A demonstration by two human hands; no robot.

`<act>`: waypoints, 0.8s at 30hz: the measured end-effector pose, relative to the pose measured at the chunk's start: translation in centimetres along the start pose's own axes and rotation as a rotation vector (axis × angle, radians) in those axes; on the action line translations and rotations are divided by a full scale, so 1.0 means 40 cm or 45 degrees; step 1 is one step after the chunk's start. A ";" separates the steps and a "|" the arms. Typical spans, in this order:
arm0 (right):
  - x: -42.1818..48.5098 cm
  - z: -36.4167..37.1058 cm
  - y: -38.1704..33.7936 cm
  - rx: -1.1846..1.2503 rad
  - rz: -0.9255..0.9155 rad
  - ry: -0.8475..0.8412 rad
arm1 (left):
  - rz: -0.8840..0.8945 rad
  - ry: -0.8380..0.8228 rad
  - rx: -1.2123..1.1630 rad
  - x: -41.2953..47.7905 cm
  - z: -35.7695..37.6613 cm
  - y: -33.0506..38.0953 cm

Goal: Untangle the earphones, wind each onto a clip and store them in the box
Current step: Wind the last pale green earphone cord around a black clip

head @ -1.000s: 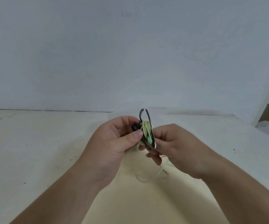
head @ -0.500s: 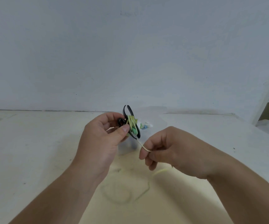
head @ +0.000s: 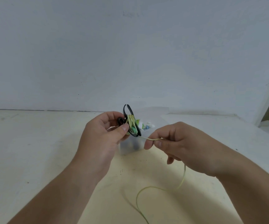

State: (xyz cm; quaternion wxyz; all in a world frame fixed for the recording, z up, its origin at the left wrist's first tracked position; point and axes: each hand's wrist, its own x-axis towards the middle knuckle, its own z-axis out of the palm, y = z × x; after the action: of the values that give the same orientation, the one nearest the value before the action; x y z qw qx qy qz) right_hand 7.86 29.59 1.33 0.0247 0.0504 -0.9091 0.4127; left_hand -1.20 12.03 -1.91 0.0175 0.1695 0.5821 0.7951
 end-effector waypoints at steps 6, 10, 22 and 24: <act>-0.004 0.003 -0.006 0.073 0.035 -0.033 | -0.012 -0.010 -0.009 0.000 -0.004 0.000; -0.006 0.014 -0.017 0.013 -0.043 -0.162 | 0.107 0.032 0.201 -0.008 0.006 -0.011; 0.002 -0.017 0.004 0.490 0.032 0.305 | 0.206 -0.301 0.606 -0.020 0.007 -0.024; 0.001 -0.028 0.007 0.564 0.082 0.378 | 0.173 -0.363 0.604 -0.024 0.009 -0.025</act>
State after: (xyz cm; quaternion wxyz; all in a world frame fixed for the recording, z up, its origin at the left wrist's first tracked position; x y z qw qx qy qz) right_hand 7.80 30.61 1.85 0.1329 -0.0356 -0.7843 0.6049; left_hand -0.35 12.48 -2.99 0.0057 0.3176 0.7308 0.6041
